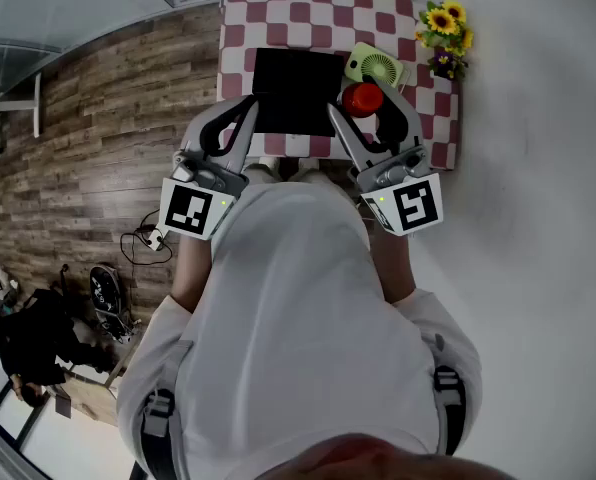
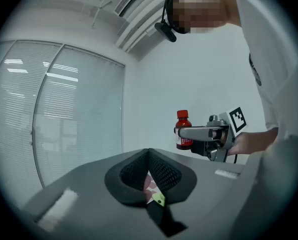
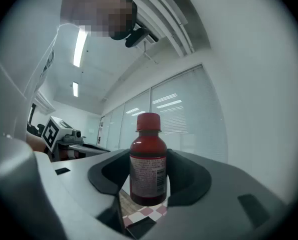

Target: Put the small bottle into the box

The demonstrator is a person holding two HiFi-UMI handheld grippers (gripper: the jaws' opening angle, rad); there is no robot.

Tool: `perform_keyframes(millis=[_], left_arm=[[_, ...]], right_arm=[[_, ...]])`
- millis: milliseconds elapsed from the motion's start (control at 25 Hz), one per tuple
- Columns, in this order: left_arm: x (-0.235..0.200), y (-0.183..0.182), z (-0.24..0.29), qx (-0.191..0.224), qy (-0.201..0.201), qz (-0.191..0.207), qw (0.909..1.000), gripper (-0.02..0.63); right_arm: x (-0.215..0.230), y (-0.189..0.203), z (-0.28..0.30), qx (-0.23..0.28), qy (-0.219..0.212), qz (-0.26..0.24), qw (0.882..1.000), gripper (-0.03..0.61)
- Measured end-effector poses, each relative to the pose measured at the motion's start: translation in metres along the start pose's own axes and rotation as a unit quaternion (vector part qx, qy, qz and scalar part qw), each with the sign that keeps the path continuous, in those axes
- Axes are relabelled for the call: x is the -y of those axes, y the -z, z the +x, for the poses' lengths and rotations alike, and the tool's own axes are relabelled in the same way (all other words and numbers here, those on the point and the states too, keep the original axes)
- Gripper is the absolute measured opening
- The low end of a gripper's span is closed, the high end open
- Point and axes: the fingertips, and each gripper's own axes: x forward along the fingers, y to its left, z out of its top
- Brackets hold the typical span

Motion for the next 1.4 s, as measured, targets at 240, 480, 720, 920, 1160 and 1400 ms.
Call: perform_keyframes(millis=[240,480,720,920,1160,1400], left_arm=[[0.010,0.006,0.004,-0.018,-0.007,0.009,0.9998,0.002],[0.008,0.030,-0.011,-0.036,-0.018,0.007,0.9992,0.002],[-0.016,0.051,-0.024,-0.037,-0.003,-0.008,0.9993,0.002],[-0.043,0.053,-0.036,-0.035,0.027,-0.028,0.9986,0.002],[-0.072,0.066,-0.053,-0.031,0.042,-0.041,0.9978,0.002],[-0.082,0.076,-0.070,-0.042,0.044,-0.044,0.9972,0.002]], right_arm=[[0.007,0.010,-0.008,0.000,-0.010,0.007,1.000,0.222],[0.011,0.046,-0.009,-0.022,-0.012,0.013,1.000,0.222],[-0.001,0.073,0.007,-0.071,0.003,-0.016,0.997,0.222],[-0.021,0.083,0.034,-0.125,0.005,-0.053,0.991,0.222],[-0.035,0.142,0.060,-0.212,-0.021,-0.084,0.973,0.223],[-0.040,0.219,0.067,-0.301,-0.046,-0.110,0.946,0.222]])
